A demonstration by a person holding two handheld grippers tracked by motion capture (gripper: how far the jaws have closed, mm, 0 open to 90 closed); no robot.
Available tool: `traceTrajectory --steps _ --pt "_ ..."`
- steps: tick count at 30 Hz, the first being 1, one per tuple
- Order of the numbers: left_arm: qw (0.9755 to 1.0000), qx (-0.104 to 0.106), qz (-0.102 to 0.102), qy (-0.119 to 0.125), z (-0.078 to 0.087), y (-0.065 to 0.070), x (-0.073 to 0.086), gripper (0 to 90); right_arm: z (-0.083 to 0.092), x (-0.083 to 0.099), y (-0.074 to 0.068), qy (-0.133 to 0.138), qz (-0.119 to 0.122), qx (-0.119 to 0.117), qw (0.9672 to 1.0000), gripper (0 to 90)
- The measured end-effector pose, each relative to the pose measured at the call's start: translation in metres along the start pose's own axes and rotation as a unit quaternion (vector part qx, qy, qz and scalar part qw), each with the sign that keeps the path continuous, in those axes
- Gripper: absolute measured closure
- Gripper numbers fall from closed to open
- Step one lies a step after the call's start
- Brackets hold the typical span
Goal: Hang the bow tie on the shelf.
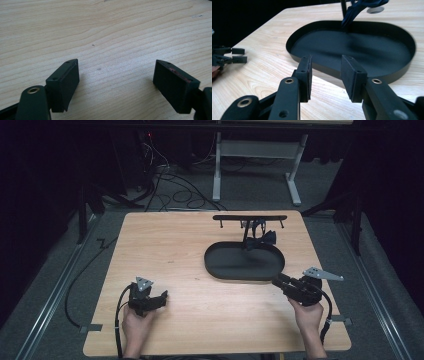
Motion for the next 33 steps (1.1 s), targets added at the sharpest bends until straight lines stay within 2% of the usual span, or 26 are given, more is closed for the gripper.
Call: traceTrajectory --steps 5,18,33 --pt "1.0000 0.000 0.000 0.000 0.000 0.000 0.000 21.5 -0.006 0.004 -0.001 -0.007 0.005 -0.001 1.0000 63.3" --pt "1.0000 0.000 0.000 0.000 0.000 0.000 0.000 21.5 -0.024 0.018 -0.003 -0.031 -0.002 -0.005 0.9995 63.1" --pt "1.0000 0.000 0.000 0.000 0.000 0.000 0.000 21.4 -0.041 0.027 -0.012 -0.061 0.017 0.007 0.9980 62.6"
Point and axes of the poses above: each handheld gripper's, and its own axes: z roughly backward along the jaws, x roughly out of its underside, y roughly to its right, the point moved 5 cm from there along -z, roughly forward along the jaws, and after that the axes turned 15 degrees about -z, right-handed, at the moved point
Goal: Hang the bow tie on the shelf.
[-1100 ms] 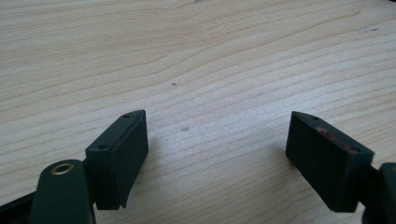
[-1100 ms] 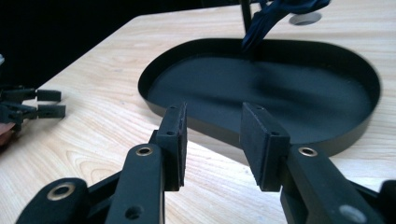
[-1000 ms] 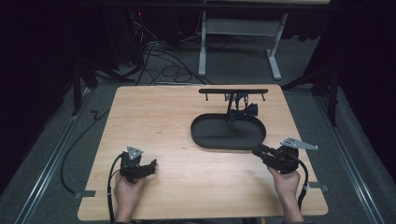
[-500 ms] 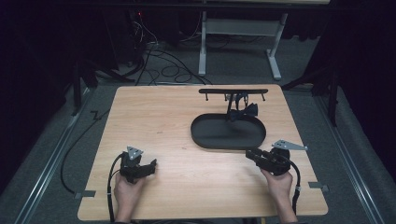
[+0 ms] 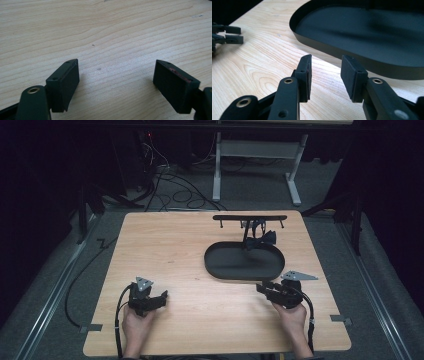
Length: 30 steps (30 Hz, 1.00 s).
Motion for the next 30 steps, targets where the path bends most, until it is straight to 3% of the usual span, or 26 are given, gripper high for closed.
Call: traceTrajectory --steps 16,30 --pt "1.0000 0.000 0.000 0.000 0.000 0.000 0.000 21.5 -0.023 0.014 0.002 -0.038 0.015 0.033 0.9986 62.8" --pt "1.0000 0.000 0.000 0.000 0.000 0.000 0.000 21.4 -0.033 0.019 0.001 -0.044 0.026 0.052 0.9974 61.9"
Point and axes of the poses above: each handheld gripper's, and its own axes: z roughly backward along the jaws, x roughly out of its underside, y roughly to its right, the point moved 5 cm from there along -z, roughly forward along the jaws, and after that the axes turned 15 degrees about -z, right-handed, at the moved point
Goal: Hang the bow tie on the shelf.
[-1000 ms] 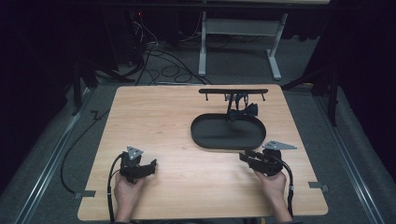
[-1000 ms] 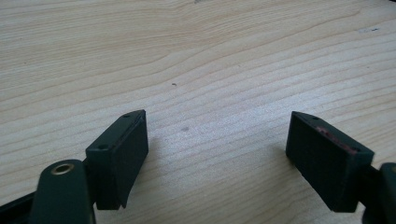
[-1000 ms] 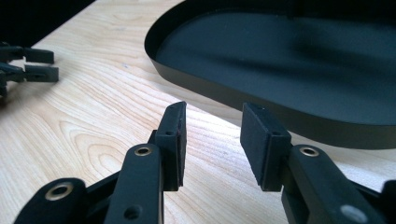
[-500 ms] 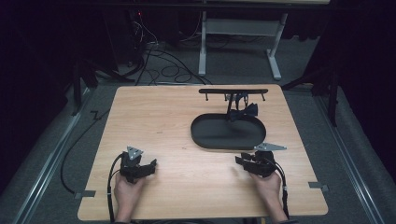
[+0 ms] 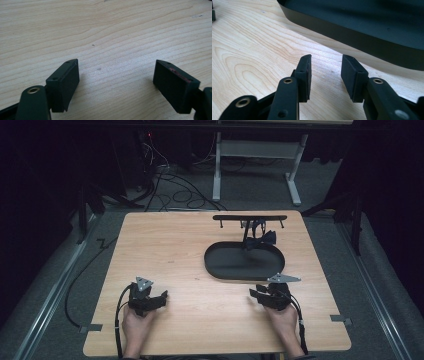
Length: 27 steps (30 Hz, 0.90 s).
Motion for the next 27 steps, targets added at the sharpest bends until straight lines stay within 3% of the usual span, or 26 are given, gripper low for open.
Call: traceTrajectory --steps 14,19,24,27 --pt "1.0000 0.000 0.000 0.000 0.000 0.000 0.000 21.5 -0.007 0.004 -0.002 0.000 0.013 0.014 0.9998 59.7" --pt "1.0000 -0.001 0.000 0.001 0.000 0.000 0.000 21.5 -0.008 0.005 -0.006 0.001 0.040 0.033 0.9987 56.2" --pt "1.0000 0.001 -0.002 0.000 0.000 0.000 0.000 21.5 -0.011 0.009 -0.014 0.001 0.092 0.063 0.9938 49.1" --pt "1.0000 0.000 -0.001 0.001 0.000 0.000 0.000 21.4 -0.011 0.008 -0.013 0.001 0.084 0.063 0.9945 47.6"
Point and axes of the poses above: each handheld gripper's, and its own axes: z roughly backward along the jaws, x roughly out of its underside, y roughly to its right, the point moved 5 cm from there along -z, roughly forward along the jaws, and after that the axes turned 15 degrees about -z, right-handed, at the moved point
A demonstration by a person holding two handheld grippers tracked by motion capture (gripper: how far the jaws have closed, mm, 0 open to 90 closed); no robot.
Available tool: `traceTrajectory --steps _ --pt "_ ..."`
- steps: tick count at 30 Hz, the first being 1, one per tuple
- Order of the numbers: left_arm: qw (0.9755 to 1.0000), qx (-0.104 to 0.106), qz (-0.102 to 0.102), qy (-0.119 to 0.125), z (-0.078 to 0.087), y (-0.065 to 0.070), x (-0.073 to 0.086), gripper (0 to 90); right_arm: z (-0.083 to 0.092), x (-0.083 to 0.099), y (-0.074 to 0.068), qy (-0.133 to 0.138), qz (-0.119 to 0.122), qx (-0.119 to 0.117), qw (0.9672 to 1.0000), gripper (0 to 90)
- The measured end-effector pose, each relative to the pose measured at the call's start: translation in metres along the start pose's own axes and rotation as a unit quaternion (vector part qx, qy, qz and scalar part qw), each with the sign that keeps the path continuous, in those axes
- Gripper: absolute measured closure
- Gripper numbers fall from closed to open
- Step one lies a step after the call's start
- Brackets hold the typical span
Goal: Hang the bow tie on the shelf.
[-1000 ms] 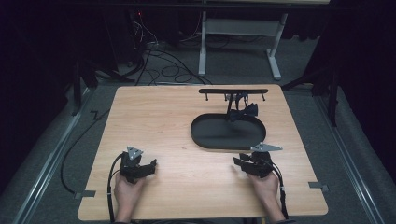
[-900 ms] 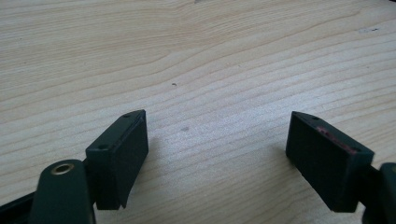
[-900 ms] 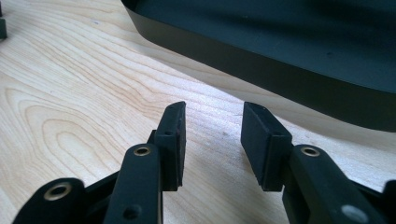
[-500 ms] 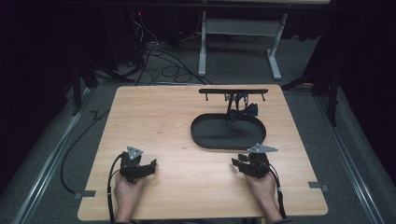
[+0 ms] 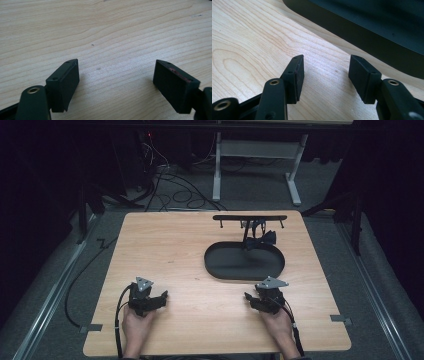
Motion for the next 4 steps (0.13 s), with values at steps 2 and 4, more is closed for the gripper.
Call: traceTrajectory --steps 2,4 --pt "1.0000 0.000 0.000 0.000 0.0000 0.0000 0.0000 21.4 0.0000 0.0001 -0.0003 0.001 0.001 0.003 1.0000 47.0" --pt "1.0000 0.000 0.000 0.000 0.0000 0.0000 0.0000 21.4 0.0001 0.0002 -0.0003 -0.001 0.001 0.000 1.0000 46.4"
Point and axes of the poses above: each handheld gripper's, and its own axes: z roughly backward along the jaws, x roughly out of its underside, y roughly to its right, the point moved 5 cm from there along -z, roughly forward along the jaws, and after that the axes turned 15 degrees about -z, right-handed, at the moved point
